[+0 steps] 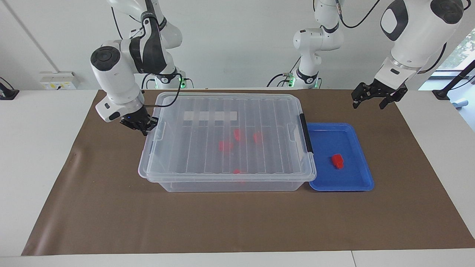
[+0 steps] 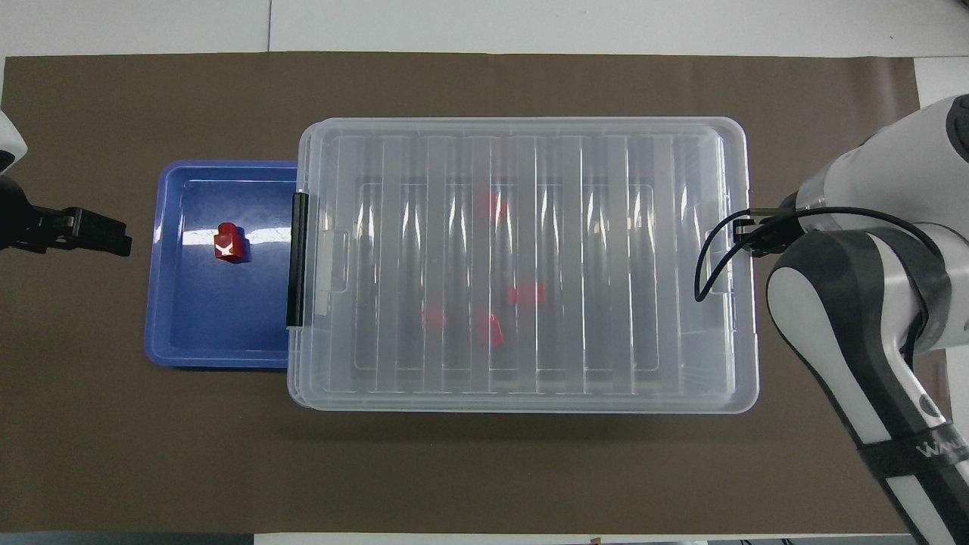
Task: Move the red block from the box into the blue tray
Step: 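Slide the clear lid back toward the tray with the right gripper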
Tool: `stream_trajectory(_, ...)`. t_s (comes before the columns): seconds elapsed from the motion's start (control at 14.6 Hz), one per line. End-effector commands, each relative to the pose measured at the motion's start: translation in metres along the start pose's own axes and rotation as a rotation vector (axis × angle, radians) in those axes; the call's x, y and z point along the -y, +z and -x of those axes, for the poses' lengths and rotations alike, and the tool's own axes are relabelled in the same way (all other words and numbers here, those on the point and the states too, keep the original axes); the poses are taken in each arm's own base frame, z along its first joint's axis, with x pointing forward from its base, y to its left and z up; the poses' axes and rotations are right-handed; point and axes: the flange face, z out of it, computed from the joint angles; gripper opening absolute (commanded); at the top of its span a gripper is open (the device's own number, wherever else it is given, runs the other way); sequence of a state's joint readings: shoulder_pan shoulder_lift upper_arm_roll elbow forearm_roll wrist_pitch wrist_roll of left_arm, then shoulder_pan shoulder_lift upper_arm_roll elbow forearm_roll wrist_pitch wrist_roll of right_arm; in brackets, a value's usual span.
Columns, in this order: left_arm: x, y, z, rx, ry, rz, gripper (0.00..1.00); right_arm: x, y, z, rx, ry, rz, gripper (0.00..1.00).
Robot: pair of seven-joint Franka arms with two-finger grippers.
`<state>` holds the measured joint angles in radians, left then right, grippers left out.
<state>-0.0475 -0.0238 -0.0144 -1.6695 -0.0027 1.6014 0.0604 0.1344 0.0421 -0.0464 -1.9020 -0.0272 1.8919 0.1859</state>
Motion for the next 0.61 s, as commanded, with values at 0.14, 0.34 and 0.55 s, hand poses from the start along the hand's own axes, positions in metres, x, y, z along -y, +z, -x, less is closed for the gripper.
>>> stream_trajectory(0.14,0.0012,0.0008,0.0049,-0.011,0.015,-0.022,1.0,0.0019,-0.0004,0.0061,-0.013,0.019,-0.014,0.0)
stream_trajectory(0.34,0.0037,-0.0002,0.0053,-0.014,0.003,-0.022,1.0,0.0019,-0.0004,0.0061,-0.013,0.02,-0.014,0.0)
stream_trajectory(0.55,0.0037,-0.0009,0.0053,-0.015,0.003,-0.022,1.0,0.0069,-0.0005,0.0071,-0.013,0.013,-0.013,0.0)
